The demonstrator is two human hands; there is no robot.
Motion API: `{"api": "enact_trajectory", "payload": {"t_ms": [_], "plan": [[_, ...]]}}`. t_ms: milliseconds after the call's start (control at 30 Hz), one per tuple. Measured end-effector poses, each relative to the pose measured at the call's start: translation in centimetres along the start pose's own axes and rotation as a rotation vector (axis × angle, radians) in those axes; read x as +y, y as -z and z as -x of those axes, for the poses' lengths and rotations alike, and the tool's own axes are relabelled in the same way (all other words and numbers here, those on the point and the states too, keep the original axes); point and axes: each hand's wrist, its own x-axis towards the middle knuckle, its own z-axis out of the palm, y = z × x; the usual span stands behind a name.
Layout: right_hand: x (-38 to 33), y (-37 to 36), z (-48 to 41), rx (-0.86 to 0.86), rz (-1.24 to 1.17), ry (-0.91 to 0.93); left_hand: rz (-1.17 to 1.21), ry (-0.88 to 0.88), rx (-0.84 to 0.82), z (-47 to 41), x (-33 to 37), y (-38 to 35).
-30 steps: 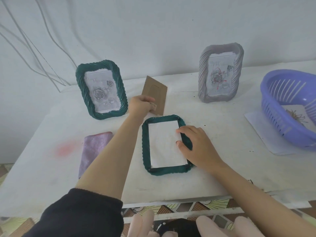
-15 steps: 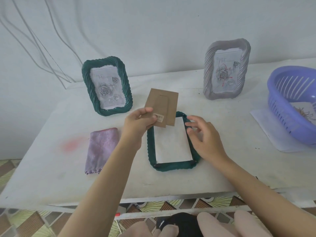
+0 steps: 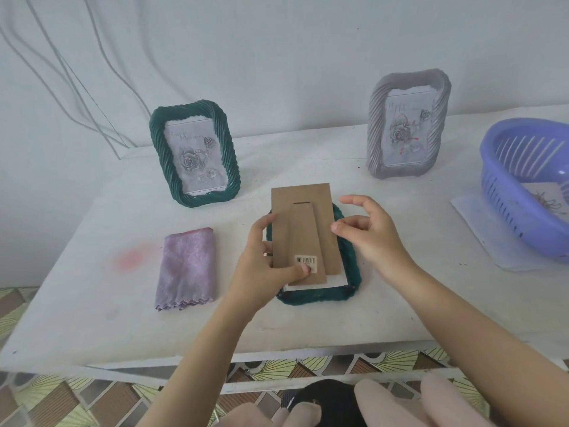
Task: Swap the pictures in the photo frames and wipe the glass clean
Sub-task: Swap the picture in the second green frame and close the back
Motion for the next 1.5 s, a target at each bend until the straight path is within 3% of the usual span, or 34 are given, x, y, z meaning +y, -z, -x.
{"api": "enact_trajectory", "payload": {"t_ms": [200,633,933,1267,1500], "plan": [[0.2,0.4,0.5,-0.01,0.064,-0.004,-0.307,-0.159,0.098,-0.1,-1.2,-0.2],[1.6,0.7,0.1,-0.002,0.211,-0.025,-0.559,-0.265,0.146,-0.4,-1.0,-0.1],[2.0,0.5,0.1,-0.001,0.35,0.05,-0.643,-0.231,0.124,-0.3,-0.6,-0.3],[2.1,0.1,0.8,-0.009,0.662,0.238,-0.71,-0.172,0.098,-0.9,-0.9,-0.2],[1.9,0.2,0.7,-0.058,0.69,0.246,-0.71,-0.149,0.067,-1.5,-1.3,0.1]]}}
